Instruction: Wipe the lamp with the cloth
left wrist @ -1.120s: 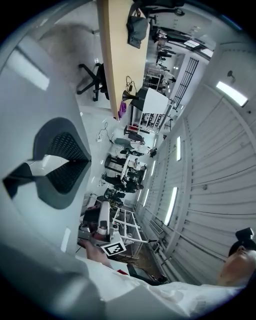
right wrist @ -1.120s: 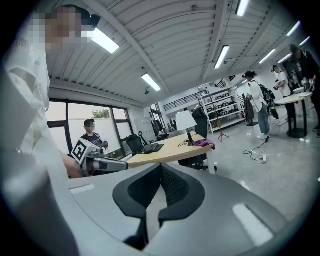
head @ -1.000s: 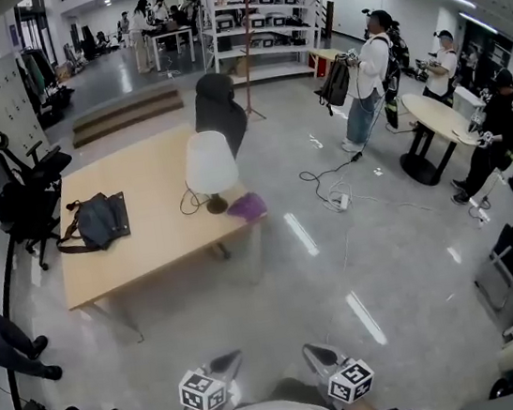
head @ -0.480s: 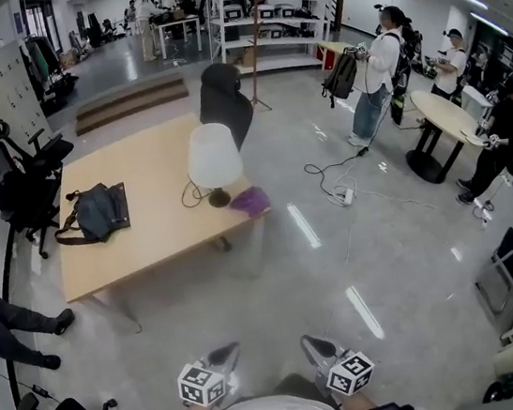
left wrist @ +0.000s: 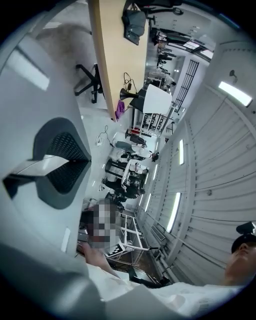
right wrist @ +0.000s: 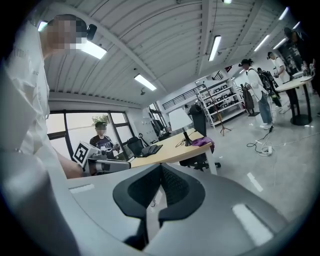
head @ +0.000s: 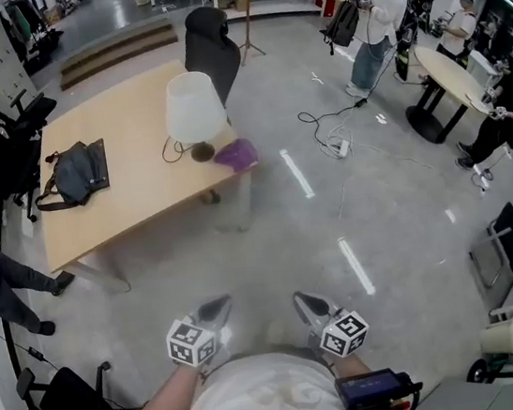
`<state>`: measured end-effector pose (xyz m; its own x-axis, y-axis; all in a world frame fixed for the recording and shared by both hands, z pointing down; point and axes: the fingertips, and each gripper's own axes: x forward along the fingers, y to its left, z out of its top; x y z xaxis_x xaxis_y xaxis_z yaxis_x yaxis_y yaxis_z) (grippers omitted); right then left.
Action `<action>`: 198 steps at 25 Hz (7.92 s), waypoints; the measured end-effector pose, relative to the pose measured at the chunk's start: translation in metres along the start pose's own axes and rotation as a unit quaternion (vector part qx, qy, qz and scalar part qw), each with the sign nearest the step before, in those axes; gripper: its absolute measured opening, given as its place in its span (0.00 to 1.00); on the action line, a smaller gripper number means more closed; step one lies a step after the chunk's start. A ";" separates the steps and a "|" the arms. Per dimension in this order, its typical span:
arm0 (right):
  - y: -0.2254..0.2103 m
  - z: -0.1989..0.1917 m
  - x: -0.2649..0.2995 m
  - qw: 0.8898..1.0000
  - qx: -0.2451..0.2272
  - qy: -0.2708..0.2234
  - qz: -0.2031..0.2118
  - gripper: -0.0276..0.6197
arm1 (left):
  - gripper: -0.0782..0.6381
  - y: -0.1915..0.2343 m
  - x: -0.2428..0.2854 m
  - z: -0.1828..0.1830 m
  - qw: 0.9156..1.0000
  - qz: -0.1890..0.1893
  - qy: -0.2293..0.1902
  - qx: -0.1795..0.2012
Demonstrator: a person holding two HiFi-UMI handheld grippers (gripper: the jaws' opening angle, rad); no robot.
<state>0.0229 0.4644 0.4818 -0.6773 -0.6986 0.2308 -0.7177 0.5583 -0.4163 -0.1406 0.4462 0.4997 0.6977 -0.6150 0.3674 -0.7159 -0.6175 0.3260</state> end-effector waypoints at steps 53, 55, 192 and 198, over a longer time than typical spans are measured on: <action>-0.174 0.115 0.210 0.998 0.021 0.012 -0.060 0.06 | 0.11 0.186 0.202 0.146 0.999 -0.029 0.038 0.026; -0.177 0.117 0.216 0.997 0.023 0.015 -0.068 0.06 | 0.11 0.193 0.203 0.148 0.998 -0.033 0.042 0.024; -0.340 0.274 0.326 0.987 -0.037 0.052 0.149 0.06 | 0.23 0.210 0.330 0.324 0.965 0.250 -0.043 0.071; -0.320 0.267 0.329 0.983 -0.045 0.057 0.170 0.06 | 0.22 0.201 0.271 0.384 0.926 0.327 -0.055 0.180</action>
<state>0.0729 -0.0633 0.4563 -0.8904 -0.4130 0.1912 -0.4548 0.7917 -0.4079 -0.0856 -0.0331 0.3299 0.1299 -0.9490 0.2871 -0.9449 -0.2062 -0.2541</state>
